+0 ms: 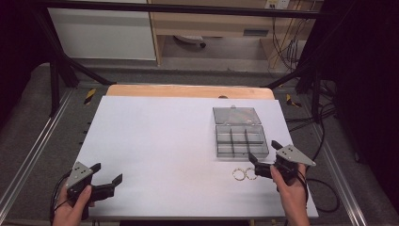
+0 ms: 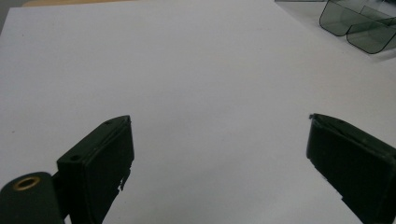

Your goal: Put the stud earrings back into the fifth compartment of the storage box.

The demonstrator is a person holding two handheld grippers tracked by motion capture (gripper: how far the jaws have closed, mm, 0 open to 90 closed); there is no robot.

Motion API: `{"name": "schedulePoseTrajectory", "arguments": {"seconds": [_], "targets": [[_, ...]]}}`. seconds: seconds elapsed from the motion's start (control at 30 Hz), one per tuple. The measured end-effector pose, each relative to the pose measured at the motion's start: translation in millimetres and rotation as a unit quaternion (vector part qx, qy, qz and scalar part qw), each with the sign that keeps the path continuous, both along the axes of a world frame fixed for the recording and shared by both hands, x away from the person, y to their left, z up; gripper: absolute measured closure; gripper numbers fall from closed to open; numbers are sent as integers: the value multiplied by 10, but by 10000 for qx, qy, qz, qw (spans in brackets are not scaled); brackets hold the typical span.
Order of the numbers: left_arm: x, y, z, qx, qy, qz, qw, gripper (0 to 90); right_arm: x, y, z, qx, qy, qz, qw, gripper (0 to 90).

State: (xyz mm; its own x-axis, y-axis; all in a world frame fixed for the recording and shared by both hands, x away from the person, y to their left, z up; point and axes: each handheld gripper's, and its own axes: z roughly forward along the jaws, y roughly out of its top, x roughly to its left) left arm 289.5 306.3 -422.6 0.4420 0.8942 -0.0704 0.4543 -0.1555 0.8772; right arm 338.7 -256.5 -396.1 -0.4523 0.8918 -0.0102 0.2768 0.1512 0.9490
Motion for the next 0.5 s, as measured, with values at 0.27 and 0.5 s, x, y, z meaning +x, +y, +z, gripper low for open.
{"name": "schedulePoseTrajectory", "arguments": {"seconds": [0.27, 0.5], "targets": [[14, -7, -12, 31, 59, -46, 10000, 76, -13, -15, -14, -29, 466, 122, 9988, 40], [22, -18, -20, 81, 86, -63, 9999, 76, -112, -50, -90, -408, 916, 132, 9949, 184]]}}
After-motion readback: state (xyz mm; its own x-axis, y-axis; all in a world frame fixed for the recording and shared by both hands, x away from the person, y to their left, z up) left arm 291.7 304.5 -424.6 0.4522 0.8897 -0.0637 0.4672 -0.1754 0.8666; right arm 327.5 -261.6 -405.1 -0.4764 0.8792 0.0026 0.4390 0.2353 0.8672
